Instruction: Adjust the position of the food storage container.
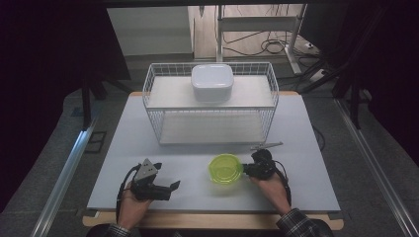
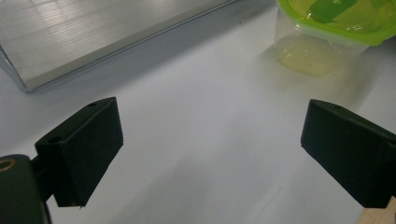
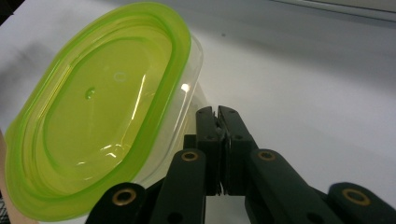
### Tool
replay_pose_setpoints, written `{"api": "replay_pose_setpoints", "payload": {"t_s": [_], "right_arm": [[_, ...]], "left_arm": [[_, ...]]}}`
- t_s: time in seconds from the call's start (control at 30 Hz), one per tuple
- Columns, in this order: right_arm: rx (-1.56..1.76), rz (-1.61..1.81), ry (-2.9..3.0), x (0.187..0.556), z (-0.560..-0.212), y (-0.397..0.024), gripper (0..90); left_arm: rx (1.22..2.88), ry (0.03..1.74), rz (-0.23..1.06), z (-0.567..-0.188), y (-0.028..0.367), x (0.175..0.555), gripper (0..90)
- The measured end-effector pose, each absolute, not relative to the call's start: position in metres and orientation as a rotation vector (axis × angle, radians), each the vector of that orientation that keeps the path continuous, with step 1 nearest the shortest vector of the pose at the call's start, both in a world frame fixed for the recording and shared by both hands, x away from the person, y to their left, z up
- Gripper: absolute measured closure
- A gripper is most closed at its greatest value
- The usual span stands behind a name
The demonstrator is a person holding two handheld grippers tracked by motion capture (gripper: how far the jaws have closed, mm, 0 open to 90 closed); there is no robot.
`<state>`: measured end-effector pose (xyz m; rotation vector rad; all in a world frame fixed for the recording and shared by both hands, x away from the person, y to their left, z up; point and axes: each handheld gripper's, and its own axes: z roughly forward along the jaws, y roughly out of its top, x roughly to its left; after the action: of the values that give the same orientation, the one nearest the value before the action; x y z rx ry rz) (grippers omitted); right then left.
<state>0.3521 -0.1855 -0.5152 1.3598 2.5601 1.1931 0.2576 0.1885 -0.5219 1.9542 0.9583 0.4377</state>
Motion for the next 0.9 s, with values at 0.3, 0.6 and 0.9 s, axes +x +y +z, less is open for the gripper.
{"api": "replay_pose_setpoints", "payload": {"t_s": [0.3, 0.6, 0.9], "right_arm": [[1.31, 1.212, 2.609, 0.357, -0.518, -0.158, 87.9], [1.265, 1.212, 2.652, 0.362, -0.522, -0.134, 88.3], [1.235, 1.179, 2.611, 0.363, -0.518, -0.143, 87.7]], "left_arm": [[1.959, 0.956, 0.438, -0.522, 0.188, 0.257, 5.2], [1.957, 0.955, 0.436, -0.522, 0.188, 0.257, 5.1], [1.957, 0.964, 0.43, -0.522, 0.188, 0.257, 5.2]]}}
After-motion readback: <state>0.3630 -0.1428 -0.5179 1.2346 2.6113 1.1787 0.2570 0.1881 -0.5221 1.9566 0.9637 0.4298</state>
